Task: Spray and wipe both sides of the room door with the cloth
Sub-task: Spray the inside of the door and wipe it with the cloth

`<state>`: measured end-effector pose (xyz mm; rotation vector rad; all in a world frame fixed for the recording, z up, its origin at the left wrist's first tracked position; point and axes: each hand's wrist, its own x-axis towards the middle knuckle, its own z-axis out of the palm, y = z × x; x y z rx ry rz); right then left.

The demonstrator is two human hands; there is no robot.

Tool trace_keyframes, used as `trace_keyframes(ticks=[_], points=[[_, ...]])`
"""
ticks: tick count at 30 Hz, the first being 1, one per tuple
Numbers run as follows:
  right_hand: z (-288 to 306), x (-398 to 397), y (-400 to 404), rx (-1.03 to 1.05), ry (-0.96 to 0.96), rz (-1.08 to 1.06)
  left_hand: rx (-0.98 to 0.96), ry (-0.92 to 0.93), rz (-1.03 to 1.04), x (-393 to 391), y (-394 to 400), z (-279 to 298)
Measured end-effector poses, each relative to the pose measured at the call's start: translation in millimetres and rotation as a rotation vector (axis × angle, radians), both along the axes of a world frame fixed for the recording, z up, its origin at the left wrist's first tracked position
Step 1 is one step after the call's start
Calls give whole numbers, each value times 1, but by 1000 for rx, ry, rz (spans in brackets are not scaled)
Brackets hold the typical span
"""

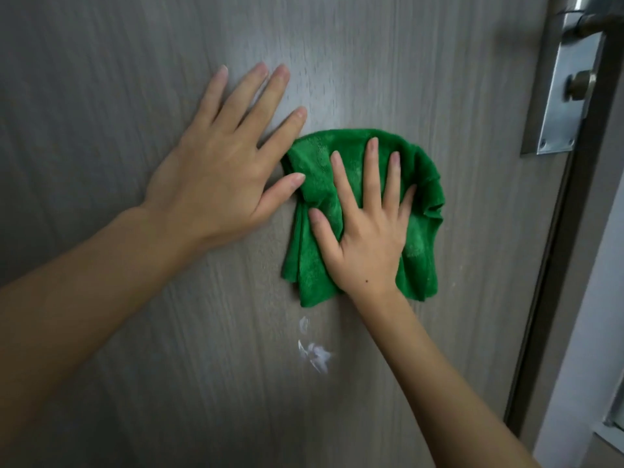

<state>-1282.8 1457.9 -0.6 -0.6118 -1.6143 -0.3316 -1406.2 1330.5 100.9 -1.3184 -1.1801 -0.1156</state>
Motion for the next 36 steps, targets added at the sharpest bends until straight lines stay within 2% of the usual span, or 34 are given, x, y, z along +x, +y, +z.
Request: trace_keyframes(ticks=[3,8,11,15,20,23,32,36], points=[[-23,2,4,10,-20,-6,9,1,-1,-1,1,0],[-96,22,24,9,-96,-5,8,1,-9,-1,1,-1],[-112,32,34,-12,-118,-6,10,-4,5,0,1,-3],[-77,31,32,-76,-39,-3,5,-8,15,1,1,-2],[35,13,23,-233,218,-5,0,-15,-28,2,0,-3],[46,3,13,-245,237,-8,5,17,-71,2,-2,-3],[-49,9,10,17,-35,22,17,67,-14,2,-1,-3],[-80,21,23,65,-105,45,-114,229,-13,21,19,-22]])
